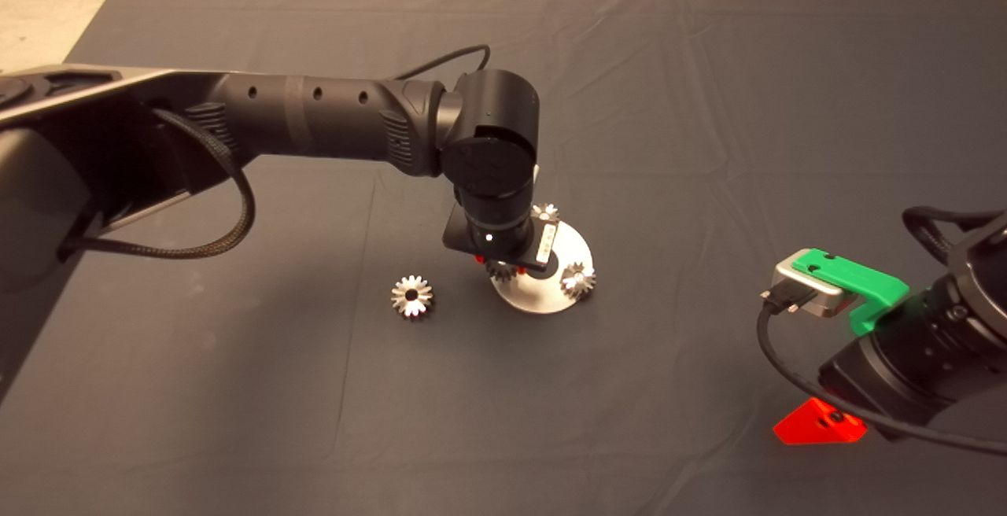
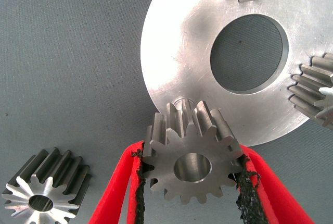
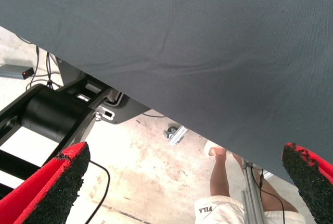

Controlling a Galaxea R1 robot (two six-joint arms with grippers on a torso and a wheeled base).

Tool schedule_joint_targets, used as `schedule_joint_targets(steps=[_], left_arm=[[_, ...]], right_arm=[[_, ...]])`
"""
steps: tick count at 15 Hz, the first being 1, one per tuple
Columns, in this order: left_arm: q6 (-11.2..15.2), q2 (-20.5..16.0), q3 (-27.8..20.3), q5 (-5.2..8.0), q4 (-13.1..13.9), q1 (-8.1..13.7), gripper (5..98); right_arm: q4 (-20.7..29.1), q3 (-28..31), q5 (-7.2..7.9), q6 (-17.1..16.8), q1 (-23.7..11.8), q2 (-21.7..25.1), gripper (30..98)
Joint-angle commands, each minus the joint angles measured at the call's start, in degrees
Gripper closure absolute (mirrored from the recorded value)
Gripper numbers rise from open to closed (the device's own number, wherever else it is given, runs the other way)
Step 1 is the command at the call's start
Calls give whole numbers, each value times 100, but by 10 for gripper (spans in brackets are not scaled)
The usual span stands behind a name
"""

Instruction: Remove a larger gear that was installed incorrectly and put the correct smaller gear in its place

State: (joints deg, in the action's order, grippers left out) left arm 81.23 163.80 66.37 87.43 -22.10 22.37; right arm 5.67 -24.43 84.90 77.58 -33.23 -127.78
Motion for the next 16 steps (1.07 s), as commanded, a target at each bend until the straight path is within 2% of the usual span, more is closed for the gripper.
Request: schedule_joint_targets(steps=[1,5,10,16], left_arm=[[34,-10,-64,292,-49,75,682],[34,-10,-55,292,-57,75,683],[34,-10,-55,362,-75,75,682],[34,-10,-55,354,-75,75,682]], right_arm=[[198,18,-17,-33,-140,20,308],[198,18,-17,-33,-140,20,308],[198,18,-17,-33,-140,20,308],[198,18,-17,-33,-140,20,308]])
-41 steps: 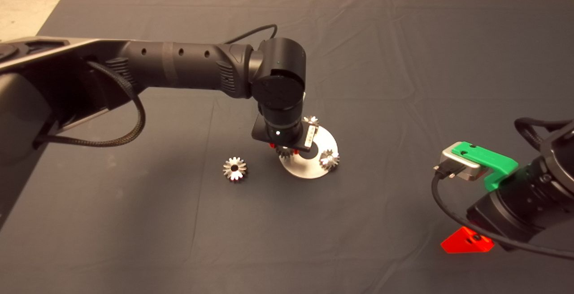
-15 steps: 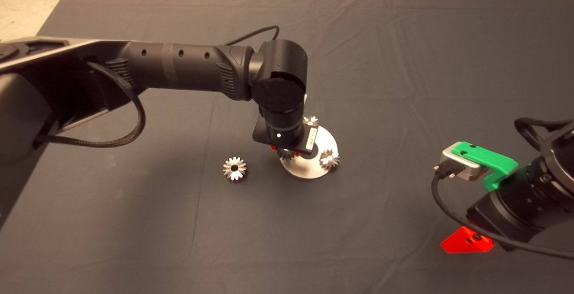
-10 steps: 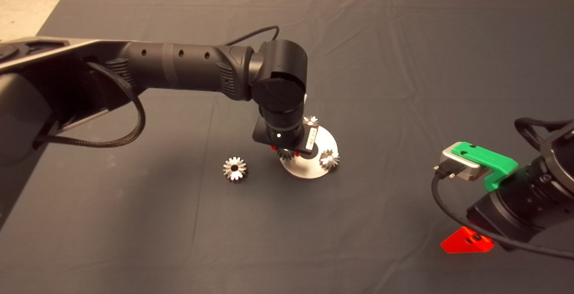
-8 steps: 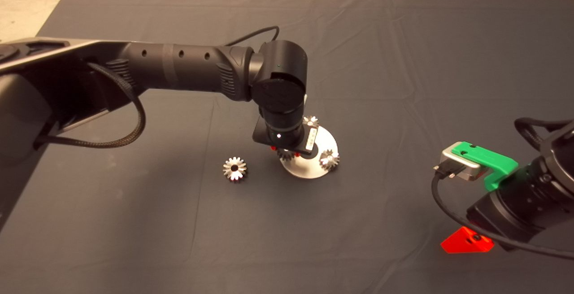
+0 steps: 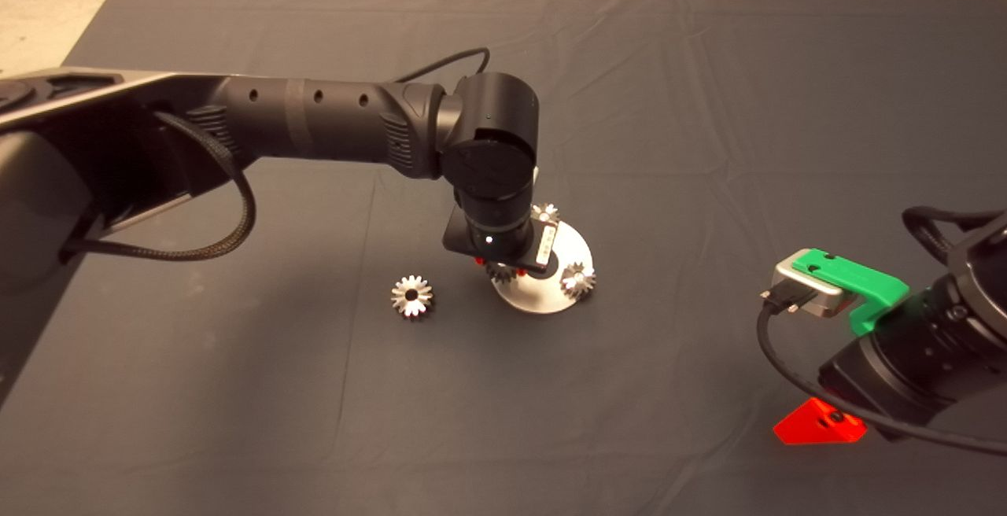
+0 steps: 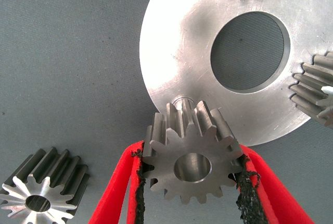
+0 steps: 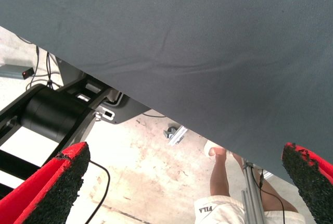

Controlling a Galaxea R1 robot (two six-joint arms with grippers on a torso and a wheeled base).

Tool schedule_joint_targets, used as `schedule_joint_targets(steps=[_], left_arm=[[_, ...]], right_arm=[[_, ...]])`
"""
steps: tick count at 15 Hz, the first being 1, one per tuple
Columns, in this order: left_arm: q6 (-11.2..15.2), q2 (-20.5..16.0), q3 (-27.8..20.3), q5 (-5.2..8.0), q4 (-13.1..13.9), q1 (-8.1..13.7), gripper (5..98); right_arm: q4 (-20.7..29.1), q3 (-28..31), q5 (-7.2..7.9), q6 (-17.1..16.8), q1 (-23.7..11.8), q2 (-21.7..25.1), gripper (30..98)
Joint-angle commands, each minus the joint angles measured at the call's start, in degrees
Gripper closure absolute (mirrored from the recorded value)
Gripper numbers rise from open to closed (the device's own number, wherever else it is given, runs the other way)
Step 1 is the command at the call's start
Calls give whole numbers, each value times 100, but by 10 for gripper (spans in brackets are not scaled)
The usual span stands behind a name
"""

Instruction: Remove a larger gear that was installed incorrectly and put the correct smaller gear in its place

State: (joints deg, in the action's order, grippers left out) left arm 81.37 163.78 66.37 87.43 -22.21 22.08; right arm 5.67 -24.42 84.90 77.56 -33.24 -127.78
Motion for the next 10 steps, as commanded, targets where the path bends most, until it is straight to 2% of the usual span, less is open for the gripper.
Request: schedule_joint_targets(steps=[1,10], left_arm=[[11,-8,-46,354,-64,104,683],[-25,-16,-38,362,-143,104,682]], right_arm=[[206,18,-17,-30,-139,20,308],[207,18,-17,-30,-139,20,308]])
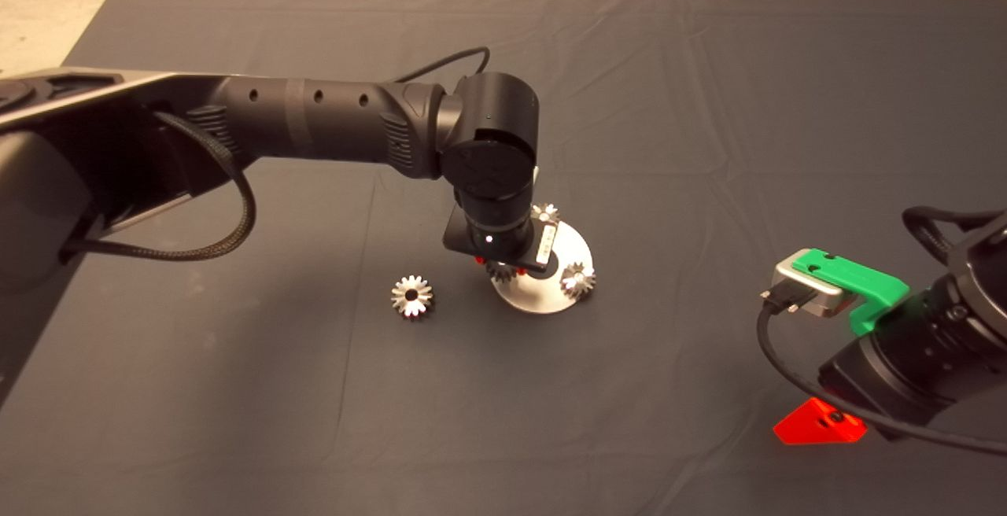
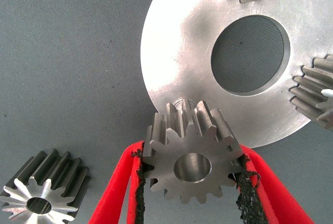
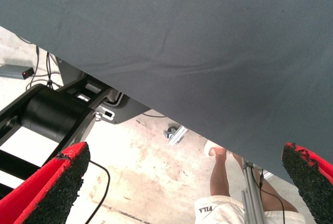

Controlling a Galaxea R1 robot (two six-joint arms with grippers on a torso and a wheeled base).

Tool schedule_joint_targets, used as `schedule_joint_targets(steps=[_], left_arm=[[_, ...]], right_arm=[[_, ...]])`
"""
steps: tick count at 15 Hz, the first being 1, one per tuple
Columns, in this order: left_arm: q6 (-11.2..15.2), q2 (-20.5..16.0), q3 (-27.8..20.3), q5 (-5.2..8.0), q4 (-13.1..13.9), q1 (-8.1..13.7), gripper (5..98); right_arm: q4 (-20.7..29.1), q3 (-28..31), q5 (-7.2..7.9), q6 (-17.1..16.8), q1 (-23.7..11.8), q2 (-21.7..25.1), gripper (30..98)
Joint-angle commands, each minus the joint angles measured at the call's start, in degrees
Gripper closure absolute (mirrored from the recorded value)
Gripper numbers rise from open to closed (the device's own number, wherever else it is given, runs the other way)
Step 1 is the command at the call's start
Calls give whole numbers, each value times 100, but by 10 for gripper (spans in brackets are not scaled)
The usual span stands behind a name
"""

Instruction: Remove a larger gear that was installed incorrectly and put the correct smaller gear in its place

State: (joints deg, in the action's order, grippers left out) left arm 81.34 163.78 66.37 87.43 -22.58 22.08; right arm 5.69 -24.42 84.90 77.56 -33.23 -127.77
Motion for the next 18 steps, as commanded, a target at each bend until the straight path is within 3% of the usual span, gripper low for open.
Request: schedule_joint_targets(steps=[1,18], left_arm=[[-21,-16,-38,362,-107,104,682],[-39,-52,-46,362,-177,-51,683]], right_arm=[[204,18,-17,-30,-140,21,308],[195,23,-17,-30,-140,19,308]])
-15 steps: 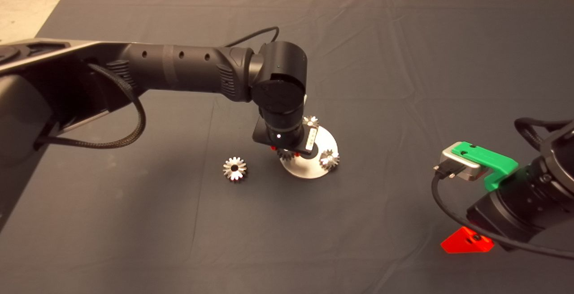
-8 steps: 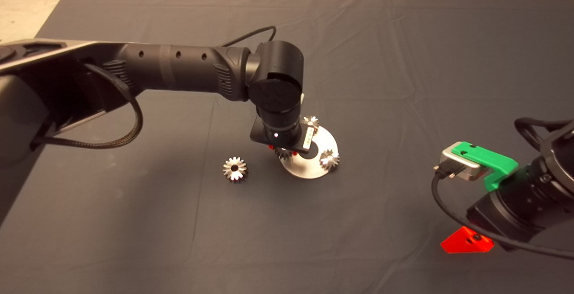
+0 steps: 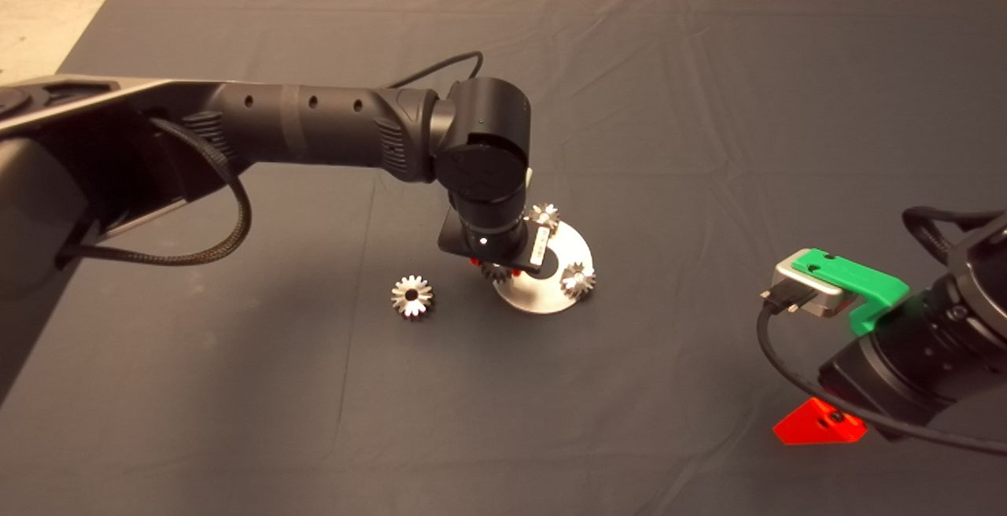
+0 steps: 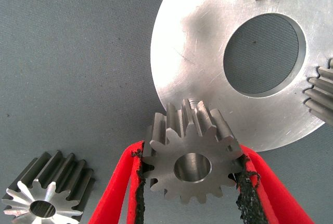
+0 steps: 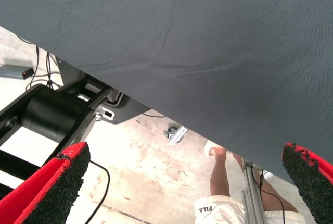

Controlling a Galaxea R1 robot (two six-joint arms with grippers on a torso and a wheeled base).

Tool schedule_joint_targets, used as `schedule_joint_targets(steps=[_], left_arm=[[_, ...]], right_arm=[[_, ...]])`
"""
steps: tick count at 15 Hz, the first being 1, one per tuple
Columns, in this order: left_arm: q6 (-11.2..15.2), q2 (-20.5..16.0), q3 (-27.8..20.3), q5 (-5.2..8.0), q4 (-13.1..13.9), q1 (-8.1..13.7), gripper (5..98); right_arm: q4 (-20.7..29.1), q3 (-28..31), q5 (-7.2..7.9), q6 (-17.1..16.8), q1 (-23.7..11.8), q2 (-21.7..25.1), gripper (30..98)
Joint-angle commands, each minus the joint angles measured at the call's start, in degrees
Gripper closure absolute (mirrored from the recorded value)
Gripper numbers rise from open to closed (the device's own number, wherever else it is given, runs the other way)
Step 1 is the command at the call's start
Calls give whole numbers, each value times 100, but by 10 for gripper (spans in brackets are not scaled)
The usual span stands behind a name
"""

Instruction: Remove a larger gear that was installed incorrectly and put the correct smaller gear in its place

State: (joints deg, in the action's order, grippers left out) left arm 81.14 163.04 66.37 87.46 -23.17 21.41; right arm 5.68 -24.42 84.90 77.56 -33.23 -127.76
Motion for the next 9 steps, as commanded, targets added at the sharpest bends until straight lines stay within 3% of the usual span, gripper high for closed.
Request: schedule_joint_targets(steps=[1,9], left_arm=[[-19,23,-38,360,-118,13,683],[-19,58,-2,348,-152,13,683]], right_arm=[[205,18,-17,-30,-140,18,308],[205,18,-17,-30,-140,23,308]])
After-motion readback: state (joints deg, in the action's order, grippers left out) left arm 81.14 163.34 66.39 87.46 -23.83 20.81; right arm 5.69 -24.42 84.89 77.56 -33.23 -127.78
